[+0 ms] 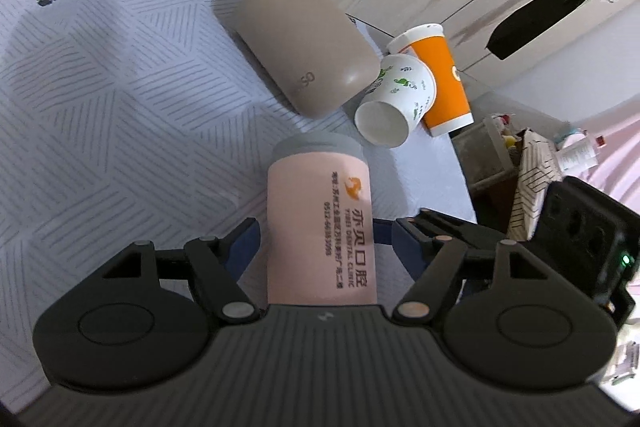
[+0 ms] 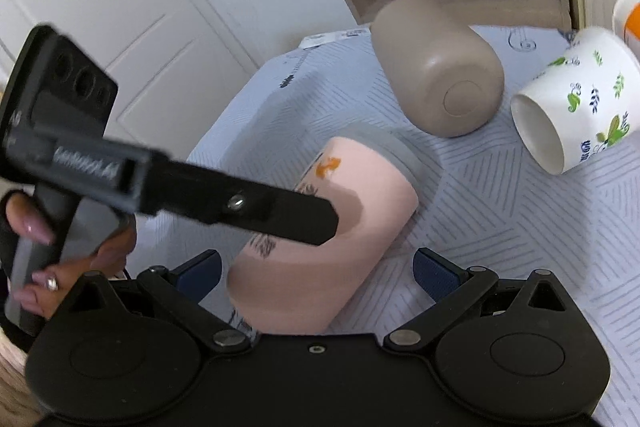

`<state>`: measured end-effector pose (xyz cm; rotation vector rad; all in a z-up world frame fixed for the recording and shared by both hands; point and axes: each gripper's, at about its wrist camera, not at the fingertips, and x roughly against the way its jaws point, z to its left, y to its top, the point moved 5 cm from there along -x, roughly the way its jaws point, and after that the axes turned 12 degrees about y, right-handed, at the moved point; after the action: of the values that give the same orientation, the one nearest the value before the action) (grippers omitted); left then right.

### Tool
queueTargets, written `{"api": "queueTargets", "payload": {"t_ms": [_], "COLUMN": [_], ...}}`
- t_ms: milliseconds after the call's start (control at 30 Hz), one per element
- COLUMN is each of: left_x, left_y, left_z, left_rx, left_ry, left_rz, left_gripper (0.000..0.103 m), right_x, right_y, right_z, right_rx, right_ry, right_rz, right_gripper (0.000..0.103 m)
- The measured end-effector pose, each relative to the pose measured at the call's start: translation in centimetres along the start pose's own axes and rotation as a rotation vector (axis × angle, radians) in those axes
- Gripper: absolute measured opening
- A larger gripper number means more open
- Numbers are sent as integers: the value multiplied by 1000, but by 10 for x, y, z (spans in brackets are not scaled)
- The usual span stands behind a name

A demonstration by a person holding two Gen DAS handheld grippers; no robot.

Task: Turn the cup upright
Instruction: 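Lift the pink cup with the left gripper and rotate it upright while the right tool hovers beside it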

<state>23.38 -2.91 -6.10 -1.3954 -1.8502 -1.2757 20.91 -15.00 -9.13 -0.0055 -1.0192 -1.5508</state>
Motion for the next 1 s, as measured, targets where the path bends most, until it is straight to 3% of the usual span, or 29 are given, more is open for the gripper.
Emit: {"api": "queueTargets", "payload": {"t_ms": [67, 167, 267, 467, 867, 1000], "left_x": [-1, 0, 0, 6, 38, 53], "left_y": [1, 0, -1, -14, -50, -57], "left_z": [1, 5, 8, 2, -19, -24], "left_rx": [-17, -17, 4, -63, -182, -226], "left_ry": [-4, -19, -32, -19, -10, 12], "left_rz": [8, 6, 3, -56, -248, -319], "left_gripper": [58, 58, 58, 58, 58, 58], "right_x": [-4, -5, -4, -4, 9, 22], "right_y": [3, 2, 2, 1, -13, -14], "right_z": [-4, -7, -7, -2, 52, 65], "right_rx": [-22, -47, -48, -49, 338, 436], "right_ry": [4, 7, 10, 14, -199, -233], "right_rz": [-1, -16, -21, -24, -90, -125], "right_gripper": [103, 101, 89, 88, 77, 77]}}
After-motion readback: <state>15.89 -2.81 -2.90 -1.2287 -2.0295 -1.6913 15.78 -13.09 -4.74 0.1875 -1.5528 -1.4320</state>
